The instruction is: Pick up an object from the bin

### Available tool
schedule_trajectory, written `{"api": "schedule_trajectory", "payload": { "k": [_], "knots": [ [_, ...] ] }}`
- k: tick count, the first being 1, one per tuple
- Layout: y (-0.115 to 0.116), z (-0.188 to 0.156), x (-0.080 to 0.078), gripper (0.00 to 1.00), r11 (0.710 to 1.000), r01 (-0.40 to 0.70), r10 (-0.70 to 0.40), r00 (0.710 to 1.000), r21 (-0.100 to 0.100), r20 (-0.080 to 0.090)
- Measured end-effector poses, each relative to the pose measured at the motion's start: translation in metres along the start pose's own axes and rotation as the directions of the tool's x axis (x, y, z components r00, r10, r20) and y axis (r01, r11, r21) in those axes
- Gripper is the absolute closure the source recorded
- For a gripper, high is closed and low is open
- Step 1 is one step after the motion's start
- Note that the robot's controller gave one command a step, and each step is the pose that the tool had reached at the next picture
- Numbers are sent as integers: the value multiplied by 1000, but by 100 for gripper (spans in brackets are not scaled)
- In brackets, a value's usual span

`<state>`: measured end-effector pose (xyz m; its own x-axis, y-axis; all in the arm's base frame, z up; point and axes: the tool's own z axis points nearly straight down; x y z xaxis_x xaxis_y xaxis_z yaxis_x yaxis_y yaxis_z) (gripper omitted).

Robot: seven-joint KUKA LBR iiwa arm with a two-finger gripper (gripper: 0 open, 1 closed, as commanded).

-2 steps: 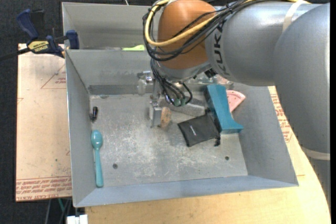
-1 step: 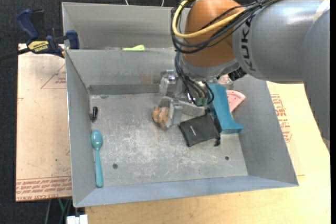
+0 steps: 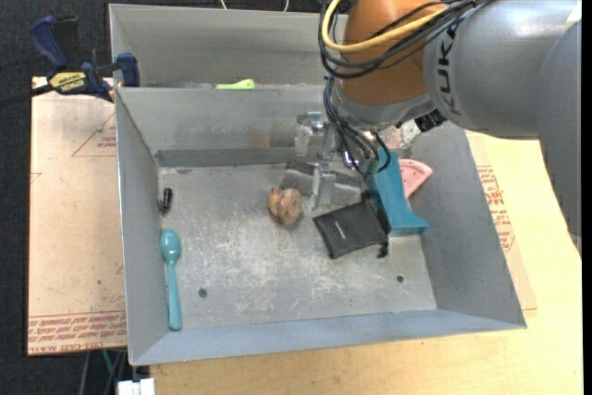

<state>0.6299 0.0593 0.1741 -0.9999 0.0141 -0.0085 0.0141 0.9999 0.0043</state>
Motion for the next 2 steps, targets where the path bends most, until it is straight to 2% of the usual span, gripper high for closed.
{"api": "schedule_trajectory", "payload": {
  "k": [1, 2],
  "knots": [
    [-30, 15, 1, 0, 960, 279, -279, 960, -1, -5],
    [-68, 40, -3, 0, 984, 180, -180, 984, -1, -7]
  ]
}}
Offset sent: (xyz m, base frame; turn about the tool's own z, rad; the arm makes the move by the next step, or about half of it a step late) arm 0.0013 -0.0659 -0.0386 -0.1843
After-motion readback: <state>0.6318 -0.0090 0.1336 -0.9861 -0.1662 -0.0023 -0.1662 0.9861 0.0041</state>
